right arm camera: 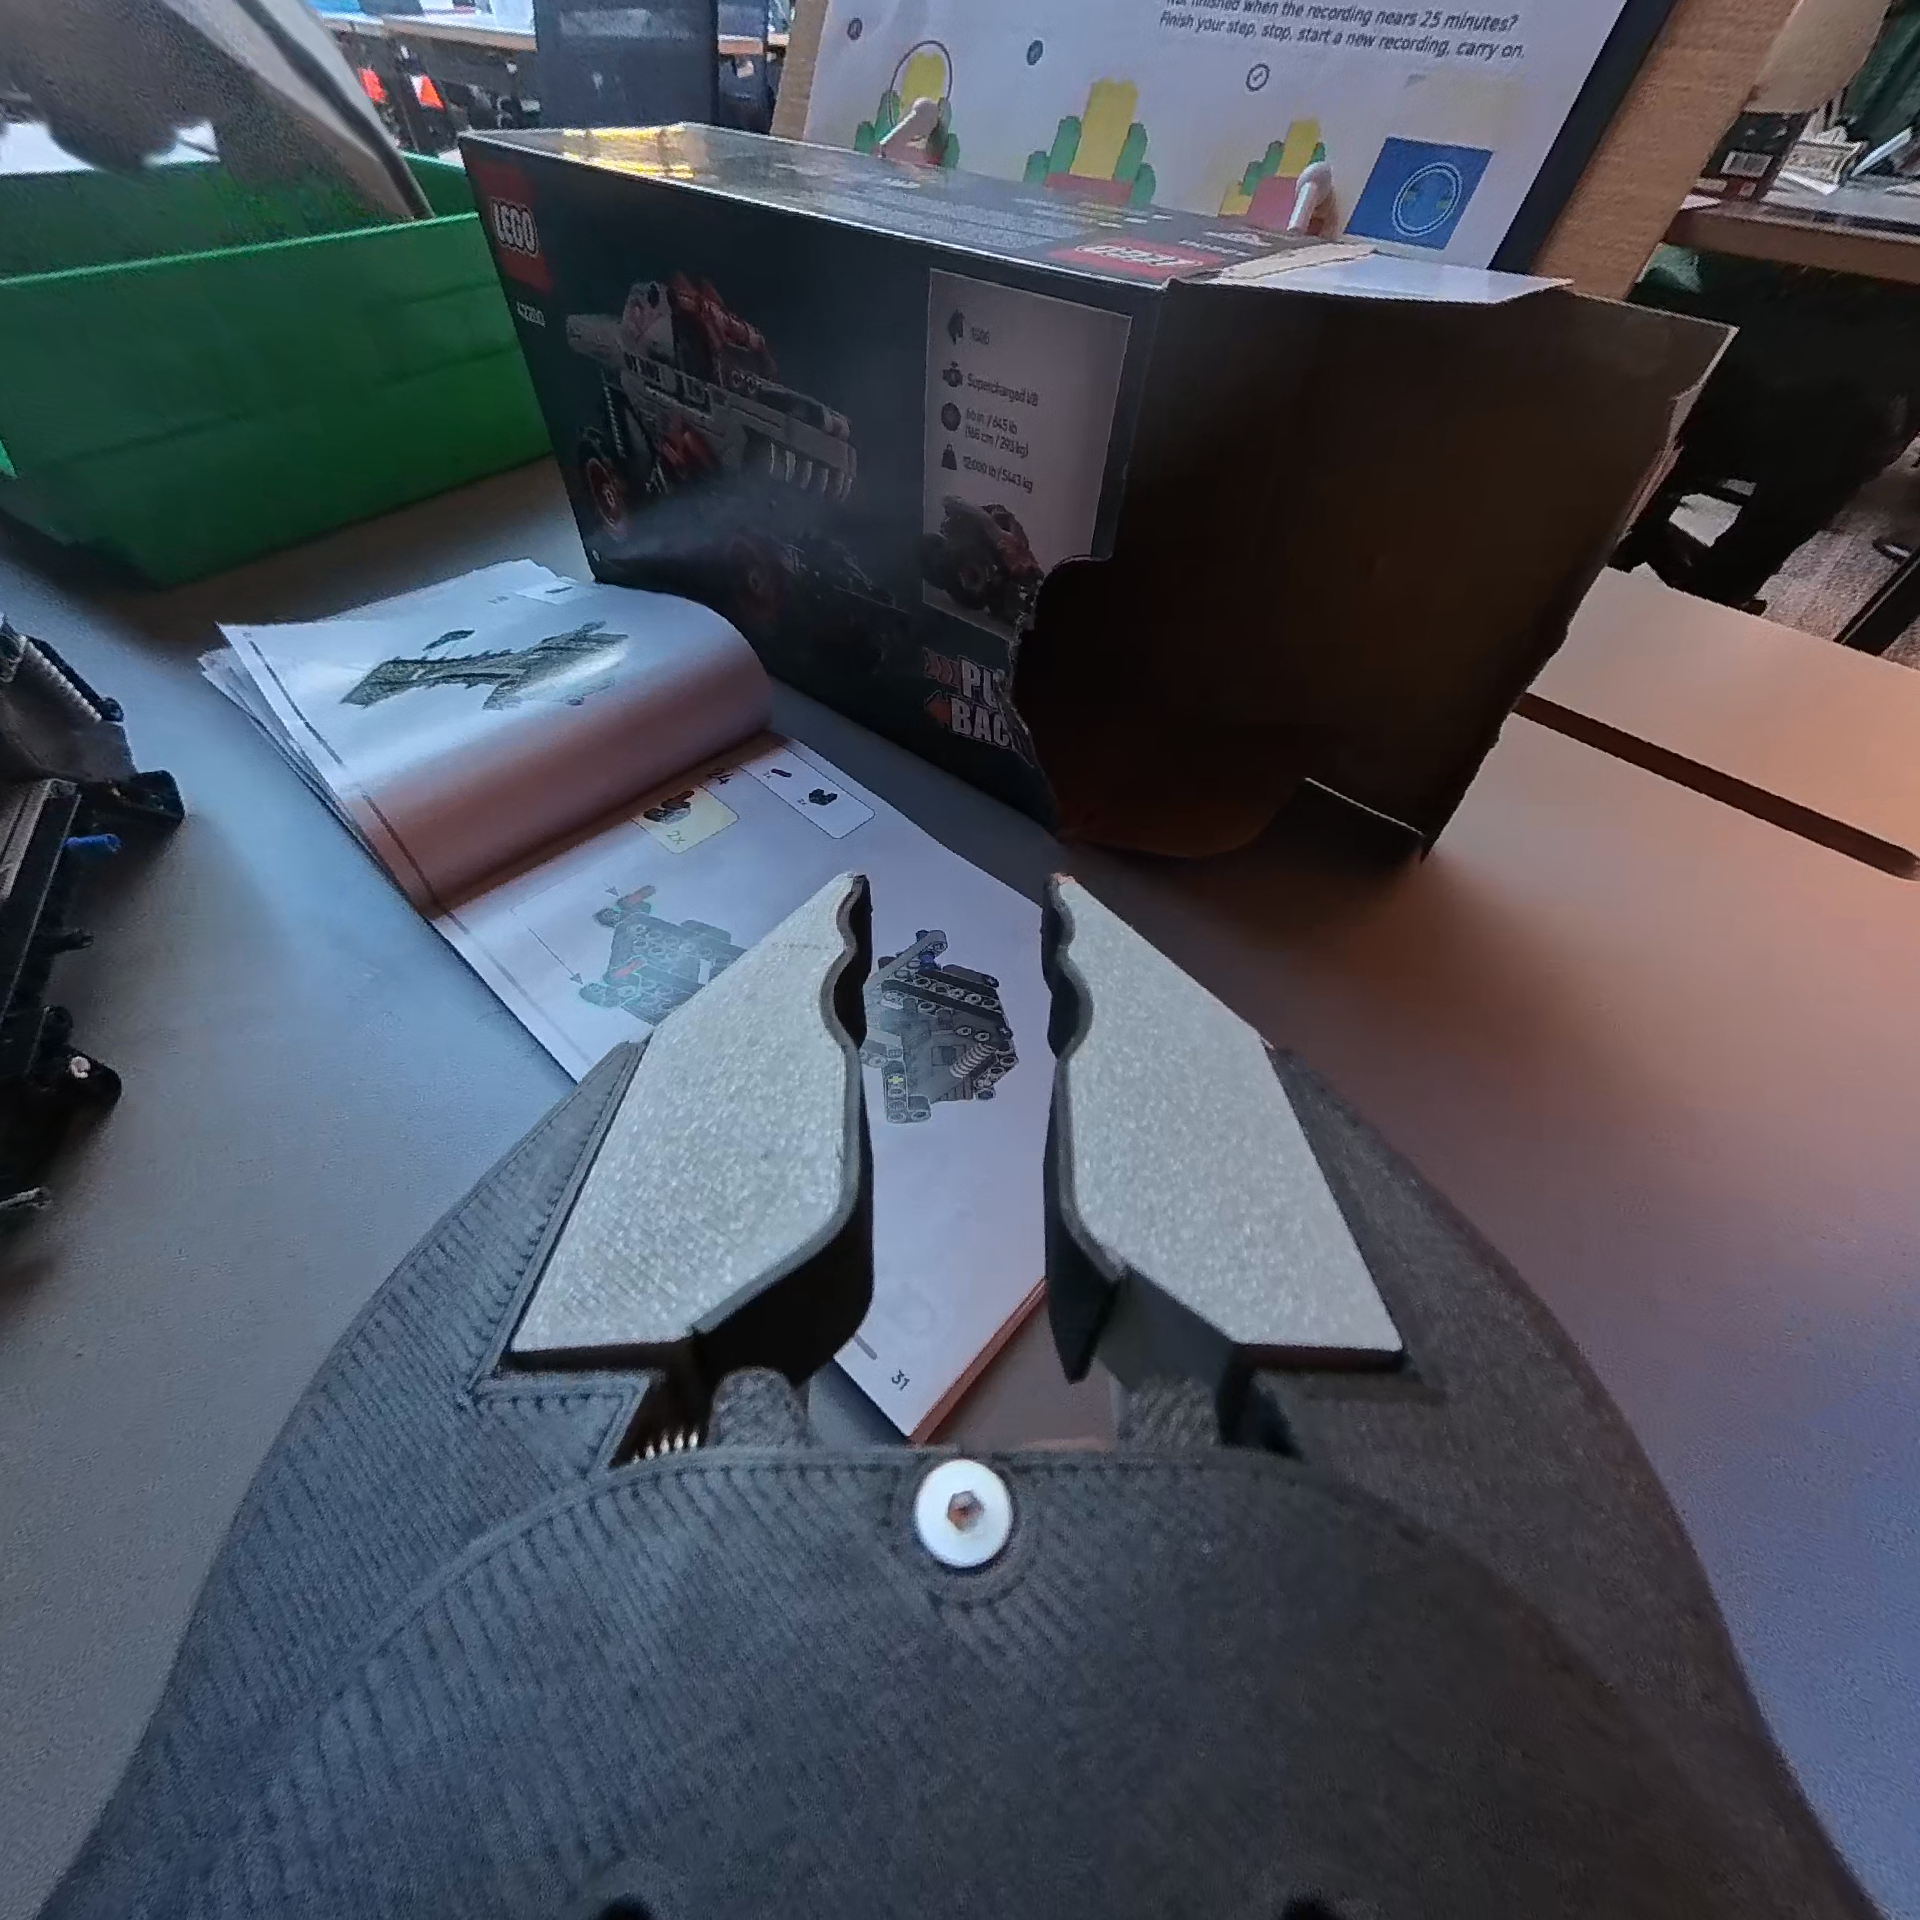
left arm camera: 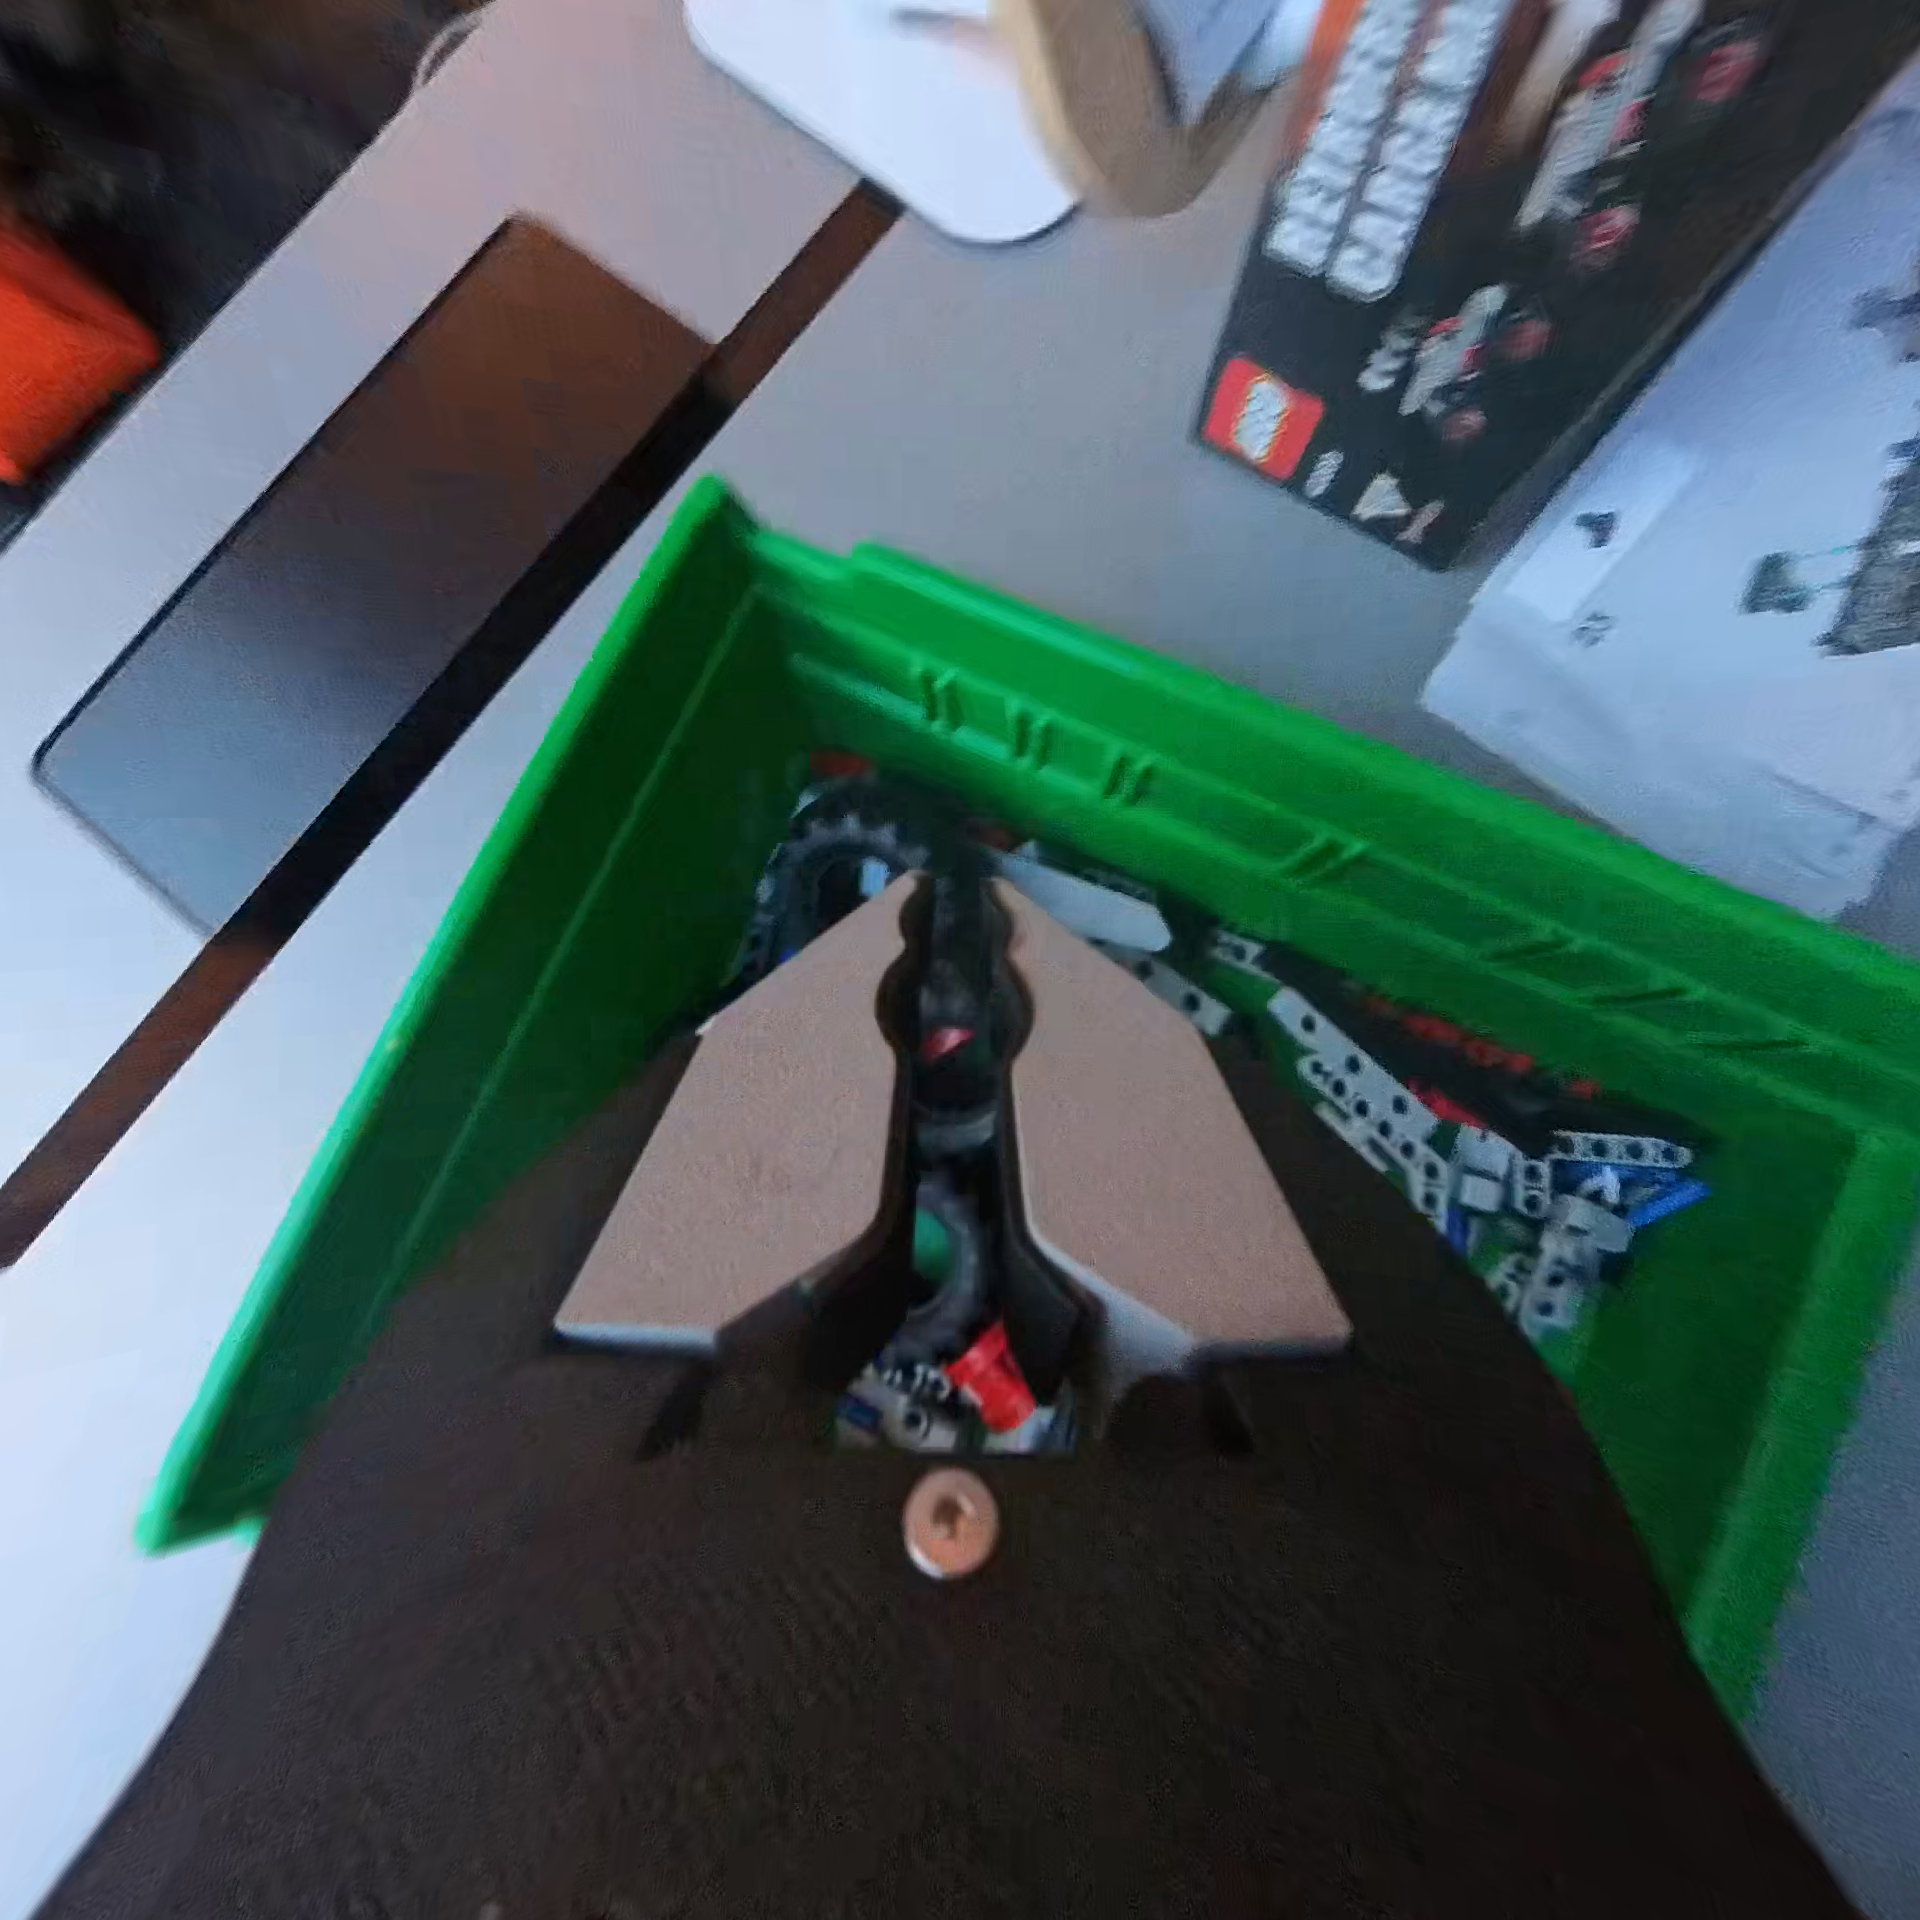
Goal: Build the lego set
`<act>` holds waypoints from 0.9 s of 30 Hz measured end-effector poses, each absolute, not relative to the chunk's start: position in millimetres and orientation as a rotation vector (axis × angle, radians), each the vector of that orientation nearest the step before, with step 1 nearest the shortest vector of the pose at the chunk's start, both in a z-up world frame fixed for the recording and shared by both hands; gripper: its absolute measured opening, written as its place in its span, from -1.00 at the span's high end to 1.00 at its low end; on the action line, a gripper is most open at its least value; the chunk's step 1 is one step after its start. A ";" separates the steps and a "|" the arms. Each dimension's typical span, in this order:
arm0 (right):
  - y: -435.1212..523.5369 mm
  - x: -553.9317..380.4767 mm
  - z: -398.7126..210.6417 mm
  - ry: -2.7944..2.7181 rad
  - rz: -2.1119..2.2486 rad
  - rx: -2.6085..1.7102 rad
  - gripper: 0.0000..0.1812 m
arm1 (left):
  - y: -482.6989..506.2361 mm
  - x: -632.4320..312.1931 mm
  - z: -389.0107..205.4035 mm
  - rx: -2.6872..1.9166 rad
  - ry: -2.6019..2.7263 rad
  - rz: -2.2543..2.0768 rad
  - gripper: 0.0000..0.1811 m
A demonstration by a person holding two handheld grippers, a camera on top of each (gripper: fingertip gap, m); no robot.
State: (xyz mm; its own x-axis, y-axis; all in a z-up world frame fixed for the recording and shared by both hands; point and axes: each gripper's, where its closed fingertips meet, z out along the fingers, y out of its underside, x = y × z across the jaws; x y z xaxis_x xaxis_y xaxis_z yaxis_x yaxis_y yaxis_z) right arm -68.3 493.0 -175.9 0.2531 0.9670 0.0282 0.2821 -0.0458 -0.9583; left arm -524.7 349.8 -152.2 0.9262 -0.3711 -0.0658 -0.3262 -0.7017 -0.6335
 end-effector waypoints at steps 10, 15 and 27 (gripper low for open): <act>492.9 -68.6 -176.6 -1.215 0.871 -1.538 0.67 | 324.6 -593.6 -157.2 -2.584 0.336 0.237 1.00; 493.2 -68.8 -177.1 -1.215 0.868 -1.542 0.67 | 335.6 -545.7 -146.3 -2.472 0.393 -0.165 0.29; 494.2 -68.1 -176.8 -1.208 0.847 -1.539 0.68 | 368.2 -546.3 -227.2 -2.810 0.585 -0.047 0.29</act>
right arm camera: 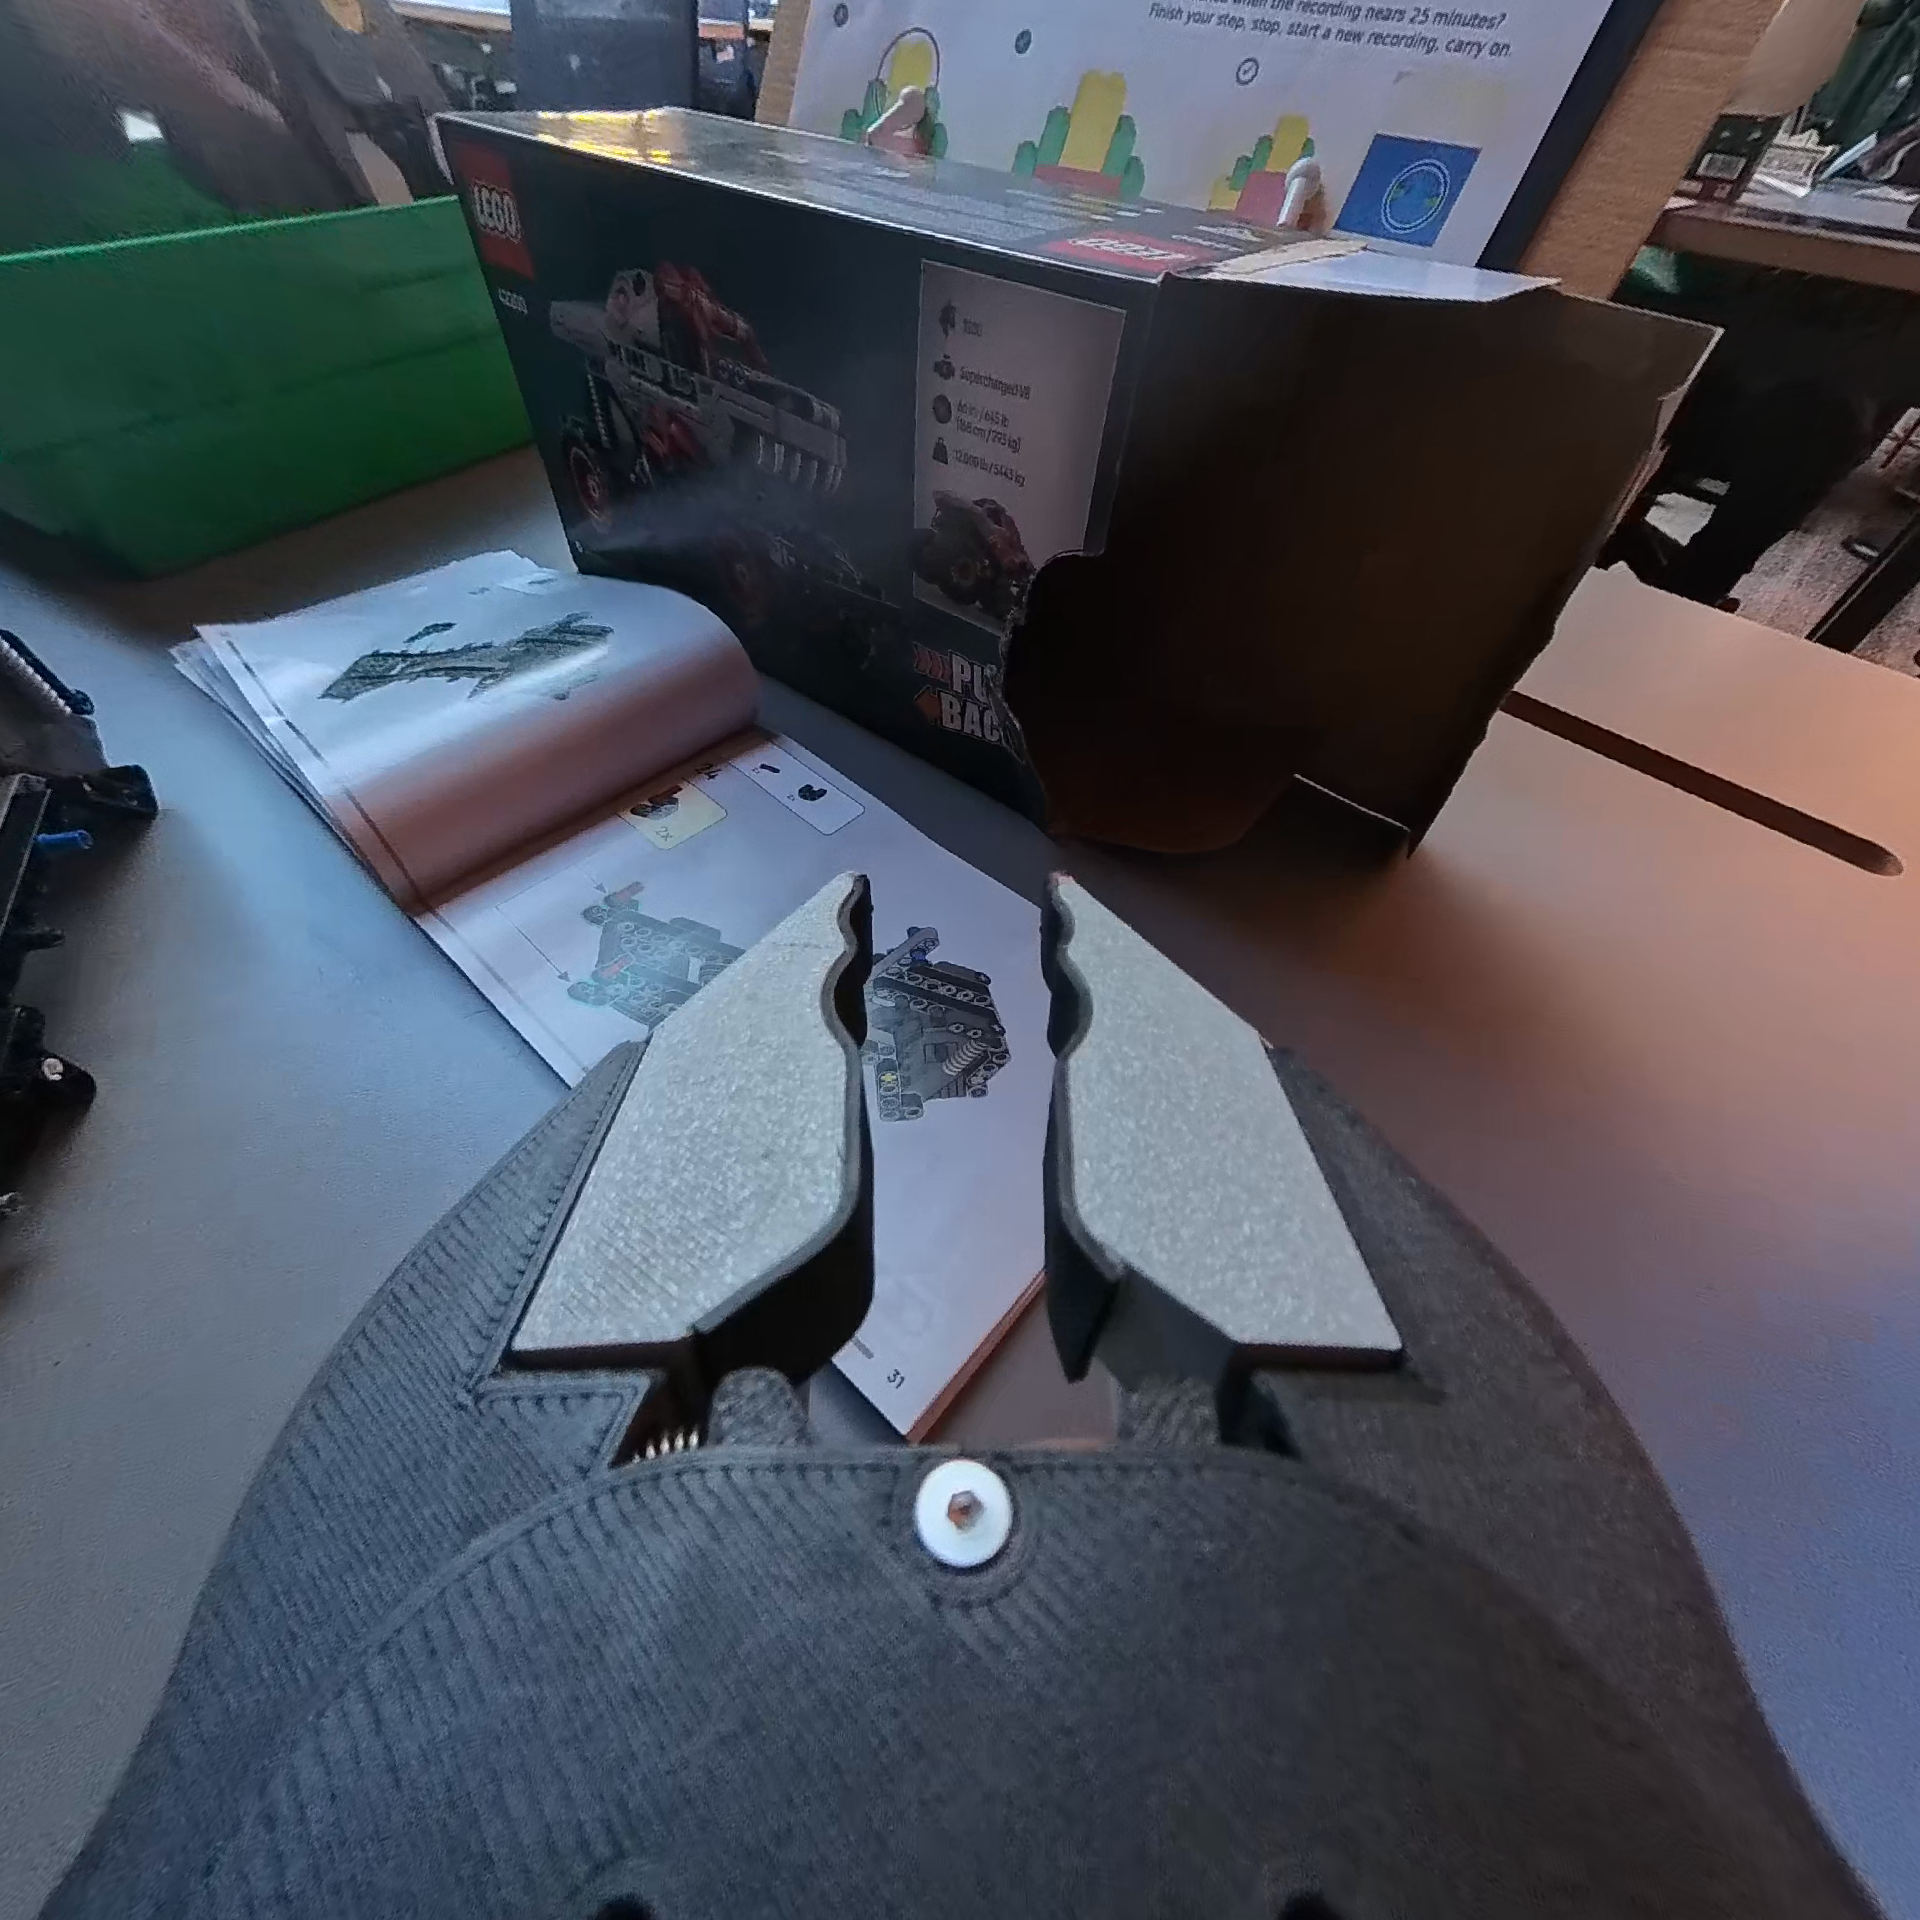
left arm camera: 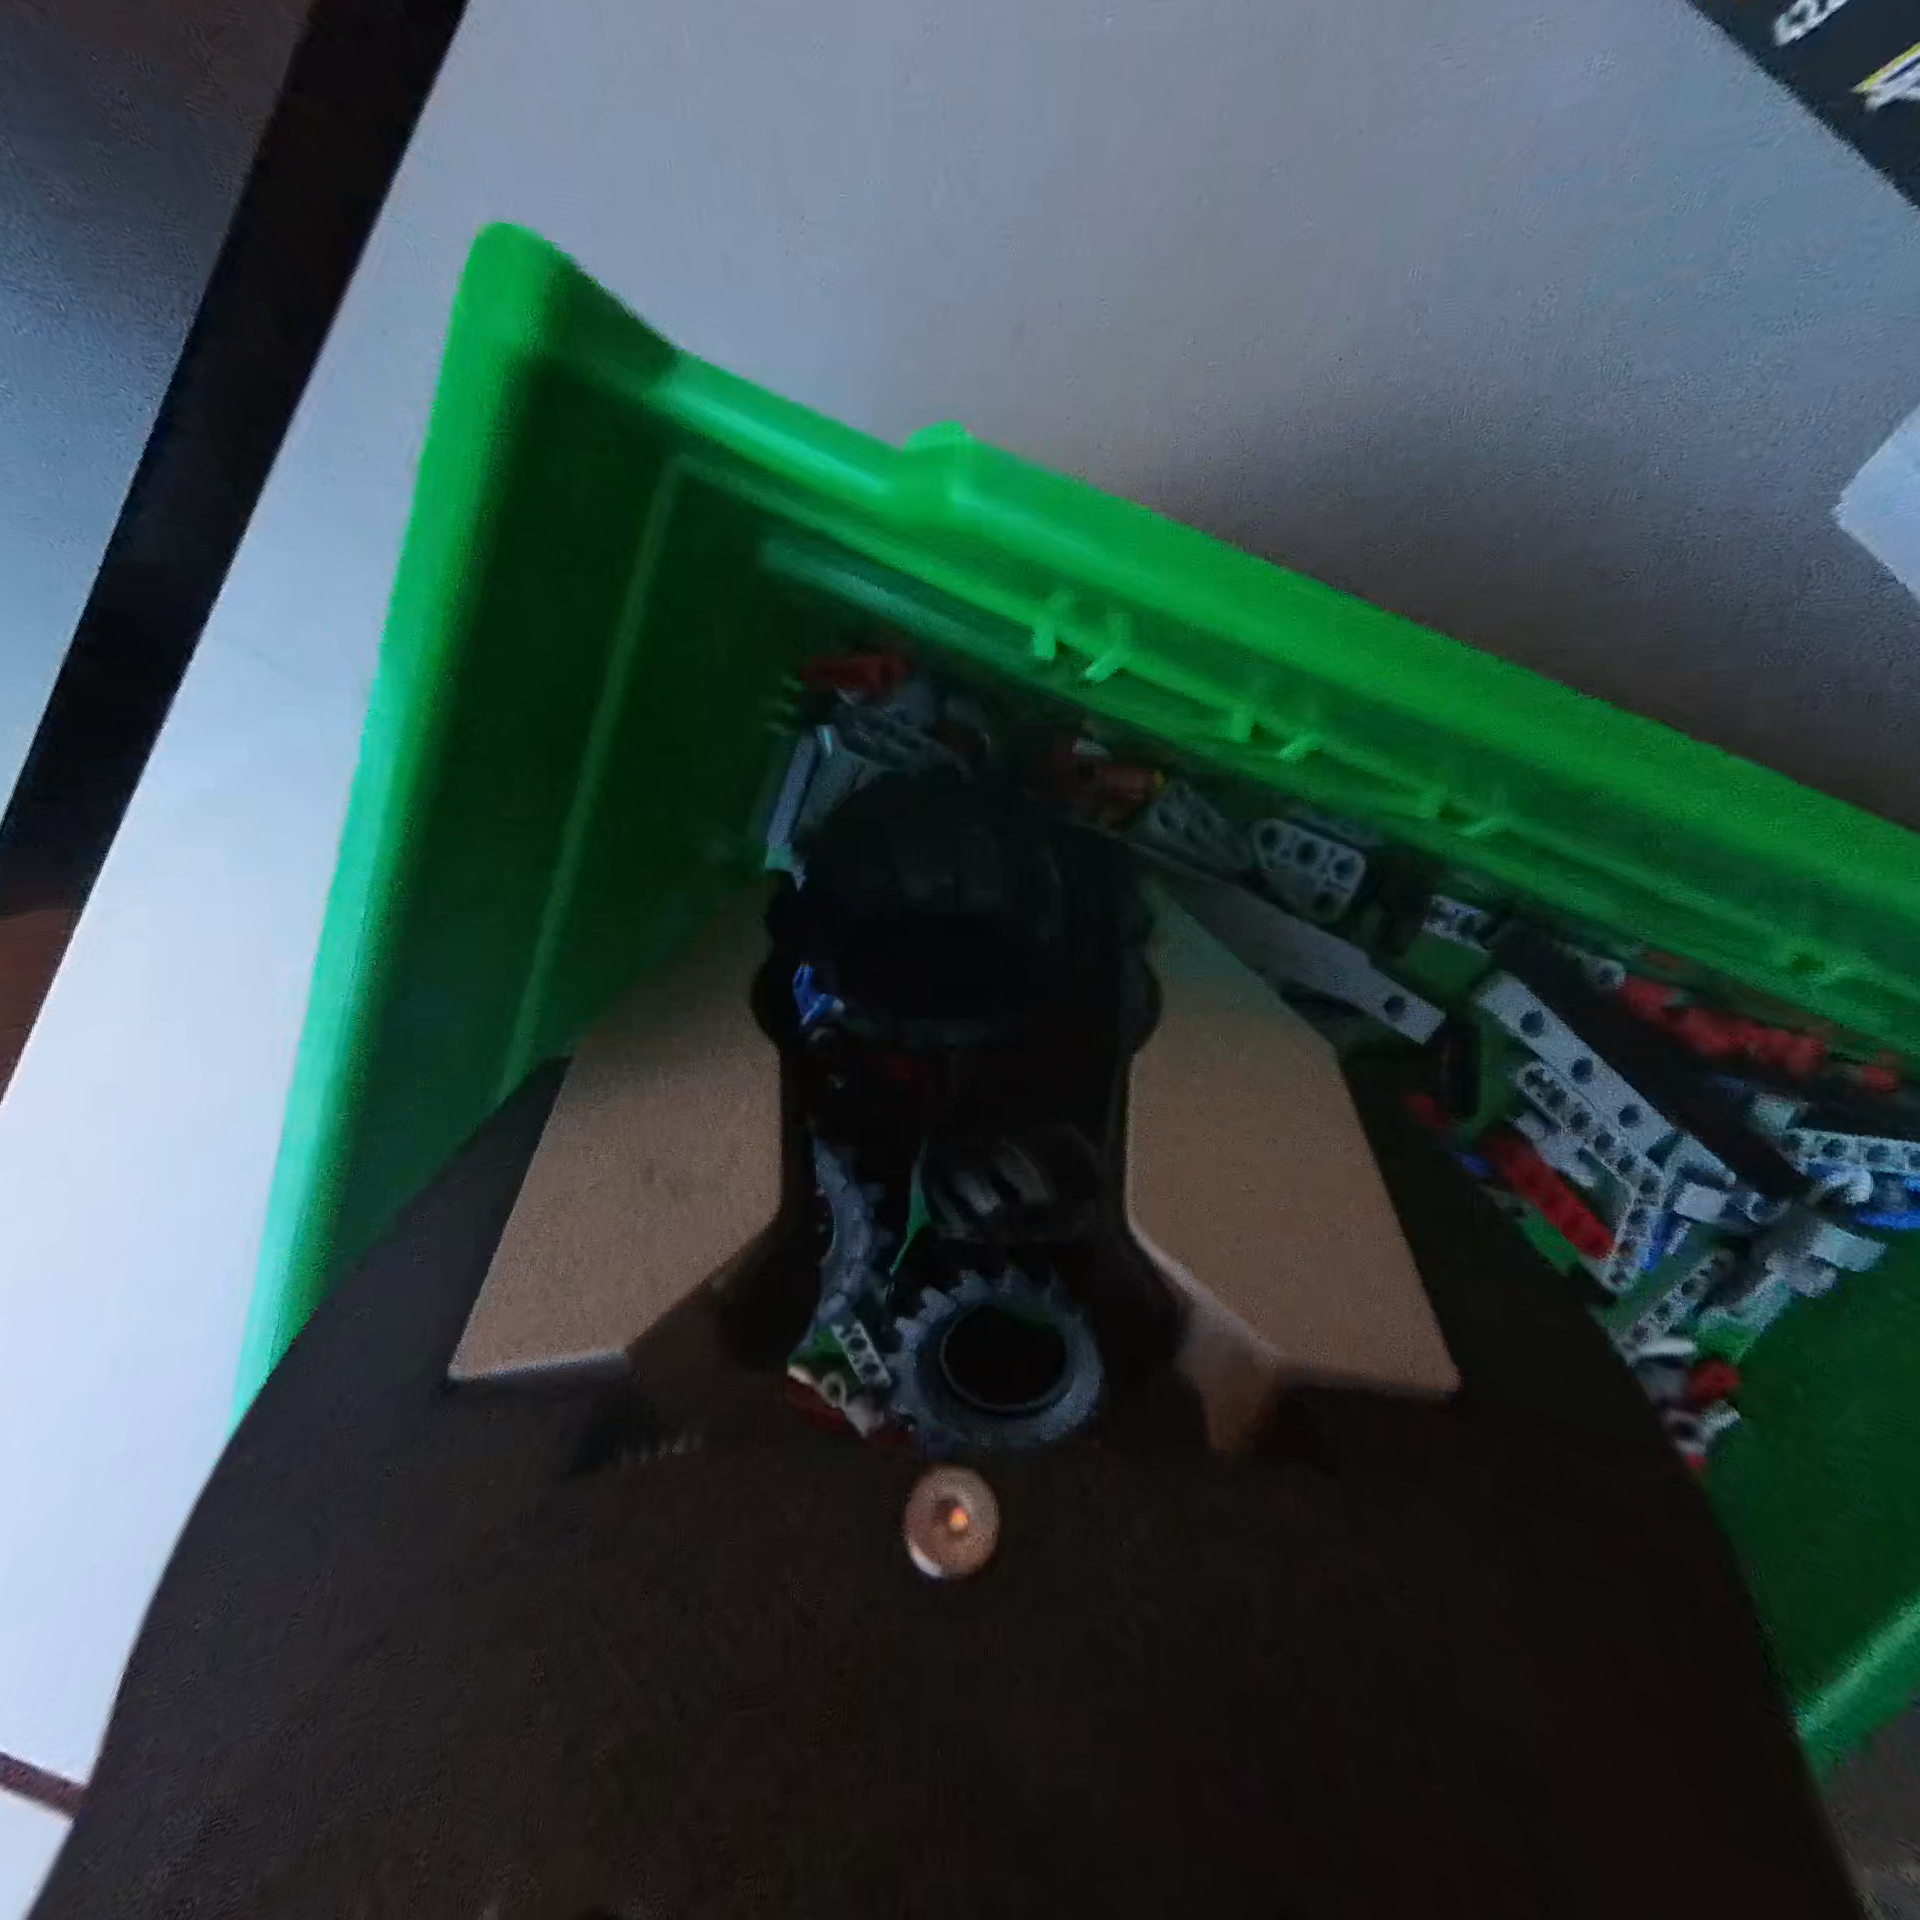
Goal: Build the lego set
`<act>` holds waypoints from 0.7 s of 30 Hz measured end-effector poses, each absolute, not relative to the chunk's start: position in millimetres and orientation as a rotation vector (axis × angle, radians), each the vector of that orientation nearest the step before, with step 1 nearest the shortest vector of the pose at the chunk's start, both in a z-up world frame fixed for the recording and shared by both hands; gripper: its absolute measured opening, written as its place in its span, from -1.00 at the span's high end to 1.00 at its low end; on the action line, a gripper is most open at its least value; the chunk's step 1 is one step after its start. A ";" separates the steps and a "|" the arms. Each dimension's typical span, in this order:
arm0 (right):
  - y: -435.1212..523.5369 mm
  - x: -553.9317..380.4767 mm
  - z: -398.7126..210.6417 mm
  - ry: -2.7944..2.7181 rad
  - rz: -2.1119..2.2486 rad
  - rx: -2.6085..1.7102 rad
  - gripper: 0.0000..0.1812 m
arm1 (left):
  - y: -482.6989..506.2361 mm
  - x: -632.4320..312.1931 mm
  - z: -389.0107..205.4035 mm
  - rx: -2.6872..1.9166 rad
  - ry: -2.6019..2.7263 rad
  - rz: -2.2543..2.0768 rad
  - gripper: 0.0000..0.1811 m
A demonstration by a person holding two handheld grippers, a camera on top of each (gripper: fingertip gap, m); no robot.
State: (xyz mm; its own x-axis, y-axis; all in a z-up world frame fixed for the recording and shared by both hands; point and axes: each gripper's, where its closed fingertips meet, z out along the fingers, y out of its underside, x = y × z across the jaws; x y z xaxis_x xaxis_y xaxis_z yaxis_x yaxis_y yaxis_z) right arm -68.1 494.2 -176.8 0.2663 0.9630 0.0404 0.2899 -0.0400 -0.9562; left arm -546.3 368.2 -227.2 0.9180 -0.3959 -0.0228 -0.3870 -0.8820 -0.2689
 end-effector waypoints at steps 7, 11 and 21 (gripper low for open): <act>492.2 -68.3 -175.9 -1.216 0.854 -1.524 0.69 | 284.9 -583.5 -218.7 -3.078 0.622 0.078 0.35; 491.9 -68.4 -176.1 -1.220 0.853 -1.525 0.69 | 288.8 -602.4 -180.4 -2.911 0.501 0.248 0.35; 492.8 -68.5 -176.6 -1.217 0.841 -1.528 0.69 | 293.7 -623.2 -135.9 -2.673 0.238 0.244 0.35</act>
